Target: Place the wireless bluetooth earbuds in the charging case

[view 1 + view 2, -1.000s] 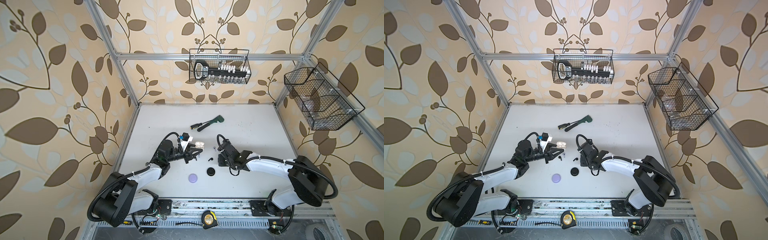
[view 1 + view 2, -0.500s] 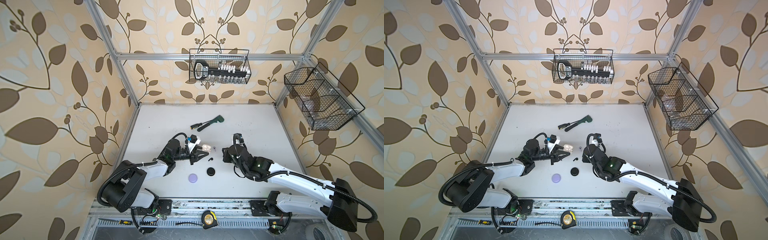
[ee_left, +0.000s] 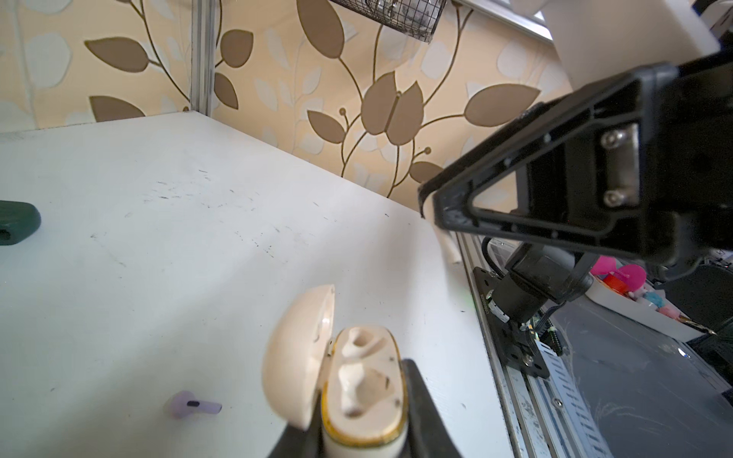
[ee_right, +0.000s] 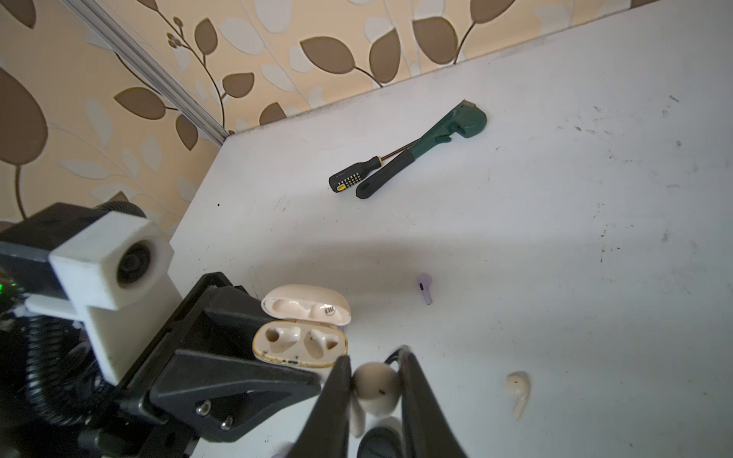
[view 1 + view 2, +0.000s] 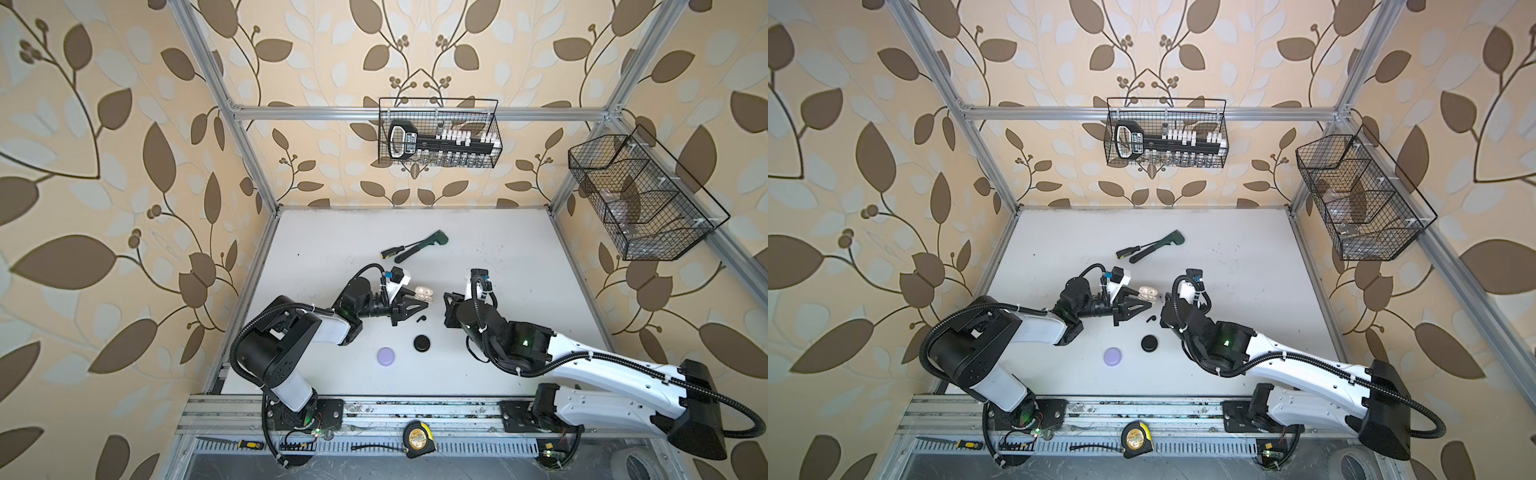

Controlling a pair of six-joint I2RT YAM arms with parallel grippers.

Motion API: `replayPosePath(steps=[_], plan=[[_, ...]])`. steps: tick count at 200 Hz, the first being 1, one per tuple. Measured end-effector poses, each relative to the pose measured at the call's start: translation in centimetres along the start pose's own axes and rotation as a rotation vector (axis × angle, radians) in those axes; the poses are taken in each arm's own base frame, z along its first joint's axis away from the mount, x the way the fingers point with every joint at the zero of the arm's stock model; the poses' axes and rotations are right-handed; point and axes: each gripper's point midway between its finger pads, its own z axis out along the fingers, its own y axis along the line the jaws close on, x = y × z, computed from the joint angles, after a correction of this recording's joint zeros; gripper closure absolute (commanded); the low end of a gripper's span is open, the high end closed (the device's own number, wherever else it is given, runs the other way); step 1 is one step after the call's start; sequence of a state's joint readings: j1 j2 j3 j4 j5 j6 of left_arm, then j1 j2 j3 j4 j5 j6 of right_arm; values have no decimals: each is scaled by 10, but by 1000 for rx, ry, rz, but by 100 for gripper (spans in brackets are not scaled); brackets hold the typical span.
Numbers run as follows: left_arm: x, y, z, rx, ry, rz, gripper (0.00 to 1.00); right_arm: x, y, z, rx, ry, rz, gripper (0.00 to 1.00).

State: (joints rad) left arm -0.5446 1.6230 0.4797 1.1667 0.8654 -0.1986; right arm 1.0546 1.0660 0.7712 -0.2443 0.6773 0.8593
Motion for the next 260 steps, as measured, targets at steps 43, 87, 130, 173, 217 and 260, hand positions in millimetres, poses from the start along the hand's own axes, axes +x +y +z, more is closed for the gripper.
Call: replayPosePath(steps=[43, 87, 130, 173, 217, 260], plan=[[-8, -3, 2, 33, -47, -8, 100, -9, 17, 1, -8, -51, -10, 78], [-12, -4, 2, 38, -64, -15, 100, -13, 30, 6, -12, -86, -22, 78], [-16, 3, 4, 9, -70, -29, 100, -17, 38, 8, -24, -103, -22, 78], [-20, 1, 7, -70, -27, -23, 100, -19, 40, 8, -32, -111, -14, 78], [-26, -7, 8, -59, -33, 5, 100, -22, 45, 6, -53, -124, 2, 78], [-28, -8, 7, -59, -36, 8, 100, -26, 50, 5, -70, -138, 21, 77]])
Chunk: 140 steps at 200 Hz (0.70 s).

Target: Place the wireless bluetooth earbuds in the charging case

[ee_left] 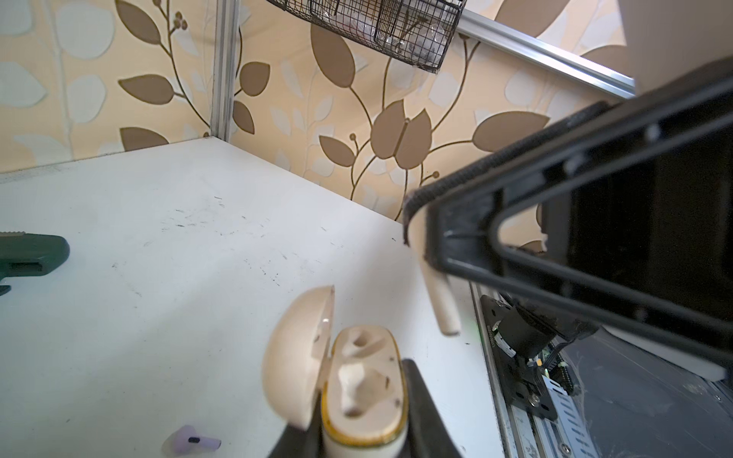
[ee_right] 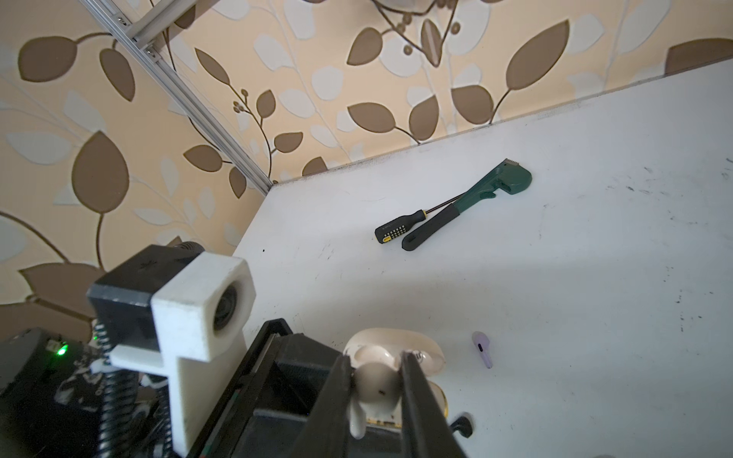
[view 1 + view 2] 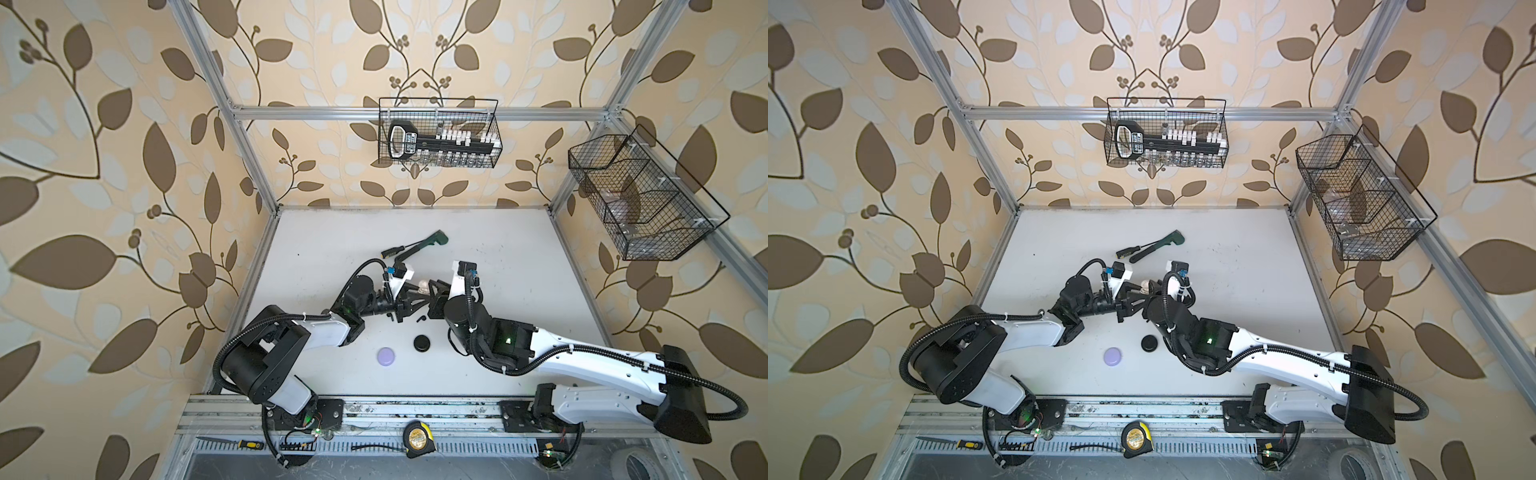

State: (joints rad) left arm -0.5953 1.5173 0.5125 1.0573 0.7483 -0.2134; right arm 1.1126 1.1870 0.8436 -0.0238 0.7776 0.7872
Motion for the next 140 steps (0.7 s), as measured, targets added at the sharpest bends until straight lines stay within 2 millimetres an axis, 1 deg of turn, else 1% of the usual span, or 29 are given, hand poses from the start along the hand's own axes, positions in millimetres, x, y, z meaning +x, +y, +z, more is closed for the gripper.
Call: replayPosePath(steps=[47, 97, 140], plan=[[-6, -5, -3, 6, -14, 12, 100, -2, 3, 1, -9, -11, 10, 77], [-14, -12, -7, 9, -25, 22, 100, 10, 3, 11, 15, -2, -19, 78], [-10, -11, -7, 4, -11, 7, 100, 13, 3, 14, 19, -2, -22, 79]])
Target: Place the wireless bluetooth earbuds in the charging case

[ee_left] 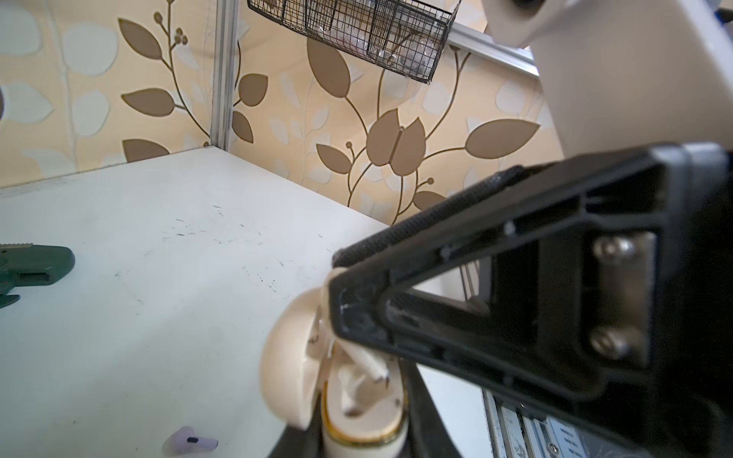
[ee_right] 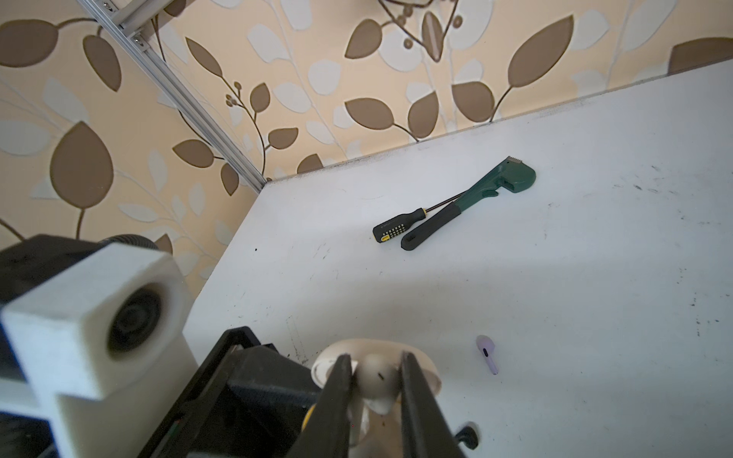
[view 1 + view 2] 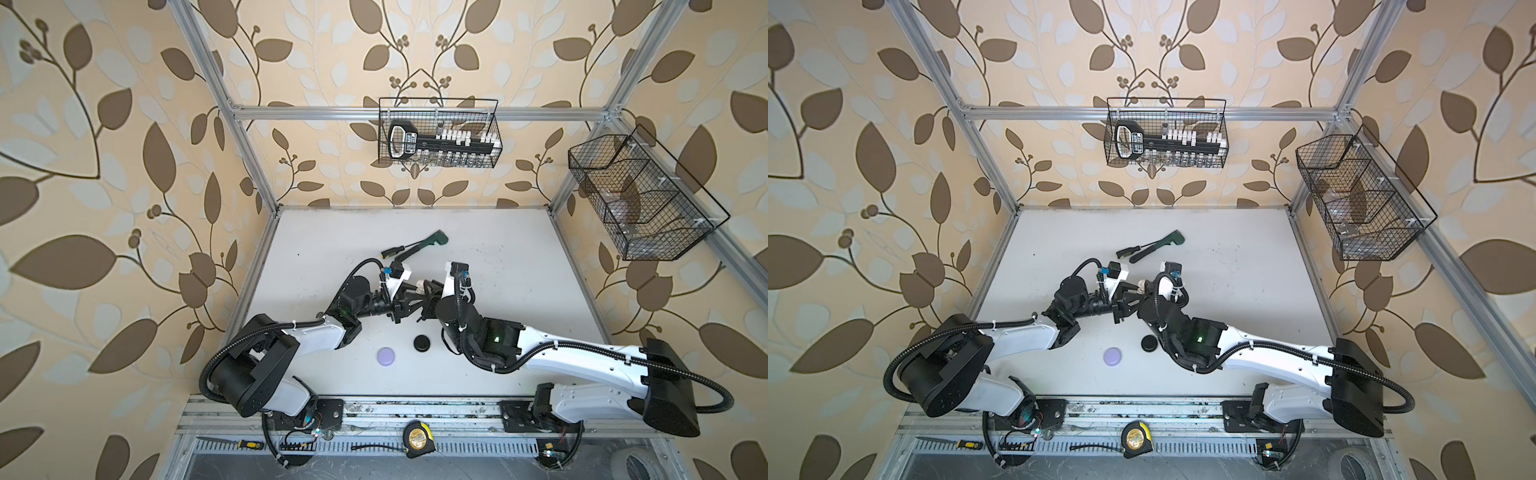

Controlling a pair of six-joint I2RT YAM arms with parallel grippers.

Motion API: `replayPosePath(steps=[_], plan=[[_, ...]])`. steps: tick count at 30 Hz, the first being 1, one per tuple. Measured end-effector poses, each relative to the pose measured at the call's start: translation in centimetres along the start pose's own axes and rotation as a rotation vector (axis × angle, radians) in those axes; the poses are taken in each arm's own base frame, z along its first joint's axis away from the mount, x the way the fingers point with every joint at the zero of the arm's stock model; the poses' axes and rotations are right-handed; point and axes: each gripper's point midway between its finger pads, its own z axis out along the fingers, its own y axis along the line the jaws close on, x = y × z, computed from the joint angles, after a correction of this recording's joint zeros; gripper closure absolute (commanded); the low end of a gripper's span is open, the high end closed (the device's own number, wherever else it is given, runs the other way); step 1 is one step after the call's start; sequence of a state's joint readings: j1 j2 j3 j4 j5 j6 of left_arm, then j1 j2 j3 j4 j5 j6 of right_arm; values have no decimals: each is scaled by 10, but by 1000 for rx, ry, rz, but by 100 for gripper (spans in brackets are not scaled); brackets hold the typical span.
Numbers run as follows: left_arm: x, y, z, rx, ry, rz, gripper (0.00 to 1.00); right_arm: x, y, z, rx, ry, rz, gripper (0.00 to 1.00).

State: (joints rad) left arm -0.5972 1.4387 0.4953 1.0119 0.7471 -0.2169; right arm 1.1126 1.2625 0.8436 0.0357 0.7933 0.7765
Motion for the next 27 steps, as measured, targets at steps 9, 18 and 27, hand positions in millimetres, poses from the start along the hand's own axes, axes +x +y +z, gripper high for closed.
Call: replayPosePath(steps=[9, 18, 27], plan=[[0, 2, 0, -12, -3, -1, 100, -2, 1, 0, -2, -8, 8, 80], [-1, 3, 0, -18, -6, 0, 100, -3, 5, -1, -14, -14, 17, 81], [0, 4, 0, -23, -2, -7, 100, 0, 6, 2, -10, -17, 16, 81]])
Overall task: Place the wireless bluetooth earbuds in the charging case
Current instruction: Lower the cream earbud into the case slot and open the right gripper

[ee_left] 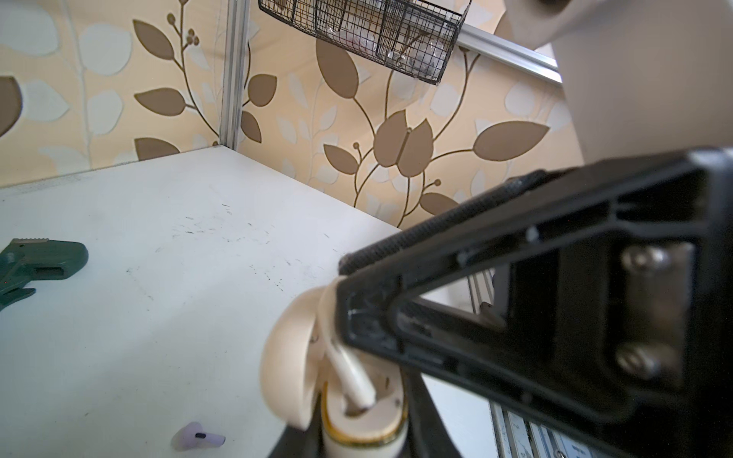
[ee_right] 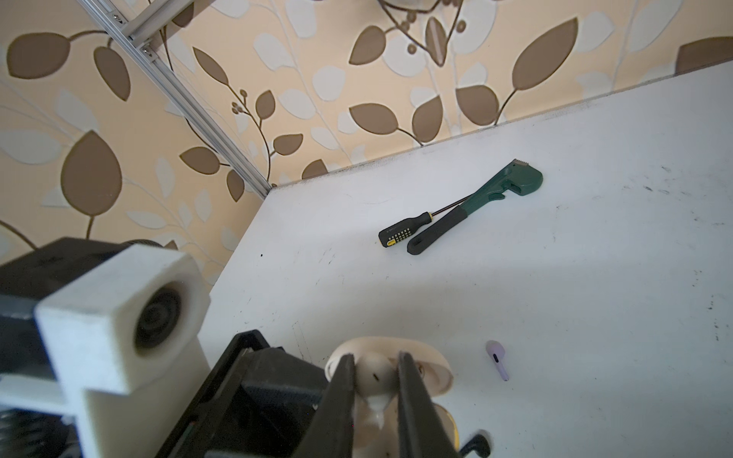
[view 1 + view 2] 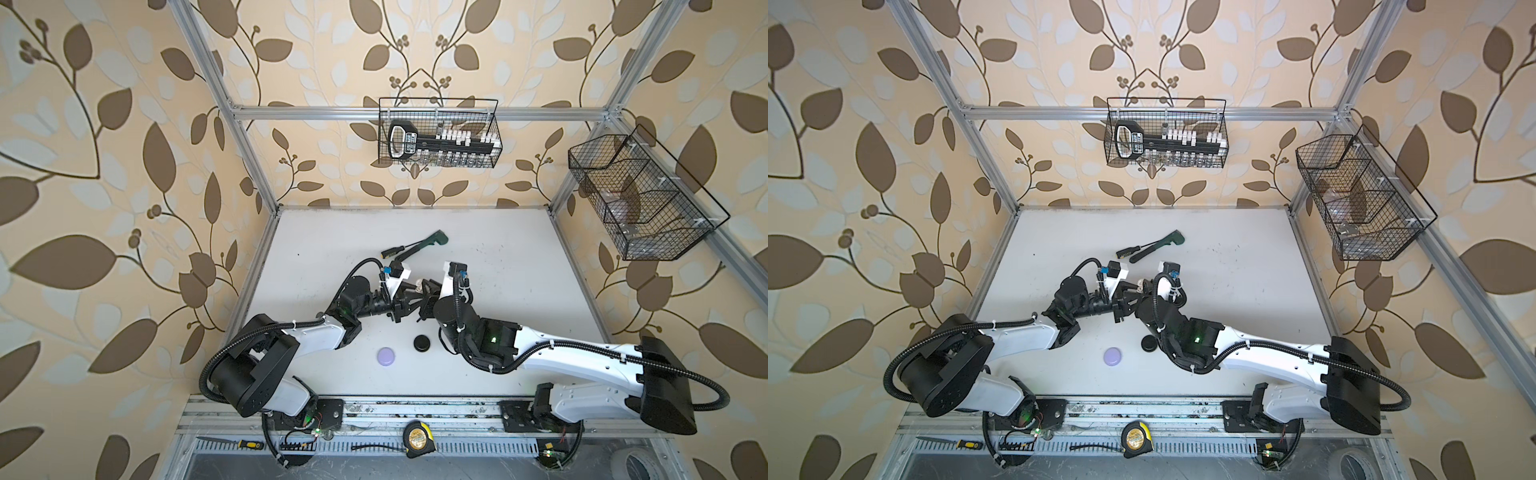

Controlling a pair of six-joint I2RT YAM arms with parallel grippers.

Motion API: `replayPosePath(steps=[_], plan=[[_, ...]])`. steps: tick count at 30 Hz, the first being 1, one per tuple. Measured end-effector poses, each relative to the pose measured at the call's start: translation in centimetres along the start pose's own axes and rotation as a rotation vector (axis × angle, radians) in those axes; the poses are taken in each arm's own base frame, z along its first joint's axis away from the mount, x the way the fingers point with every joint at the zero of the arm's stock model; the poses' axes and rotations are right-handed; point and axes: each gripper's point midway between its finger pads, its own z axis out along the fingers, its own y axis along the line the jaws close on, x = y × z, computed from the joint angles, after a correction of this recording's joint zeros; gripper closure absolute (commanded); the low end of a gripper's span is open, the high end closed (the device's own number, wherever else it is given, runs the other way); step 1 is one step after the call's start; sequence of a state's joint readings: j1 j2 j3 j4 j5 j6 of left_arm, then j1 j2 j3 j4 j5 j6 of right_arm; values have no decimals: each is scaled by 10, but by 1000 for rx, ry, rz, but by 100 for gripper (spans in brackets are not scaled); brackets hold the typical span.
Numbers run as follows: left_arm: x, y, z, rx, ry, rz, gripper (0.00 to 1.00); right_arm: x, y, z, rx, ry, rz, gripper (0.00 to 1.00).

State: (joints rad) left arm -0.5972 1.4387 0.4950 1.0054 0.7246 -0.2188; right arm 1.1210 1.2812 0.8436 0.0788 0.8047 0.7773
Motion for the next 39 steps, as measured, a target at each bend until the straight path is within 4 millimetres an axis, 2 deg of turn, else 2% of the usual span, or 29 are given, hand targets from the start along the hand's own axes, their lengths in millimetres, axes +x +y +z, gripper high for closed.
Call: replayPosePath(steps=[19, 30, 39], plan=[[1, 4, -1, -31, 5, -33, 100, 7, 3, -1, 14, -22, -5, 81], [2, 4, -2, -29, 8, -31, 100, 14, 13, -5, -28, -5, -14, 73], [5, 1, -4, -22, 11, -22, 100, 16, 17, -7, -58, 13, -18, 48]])
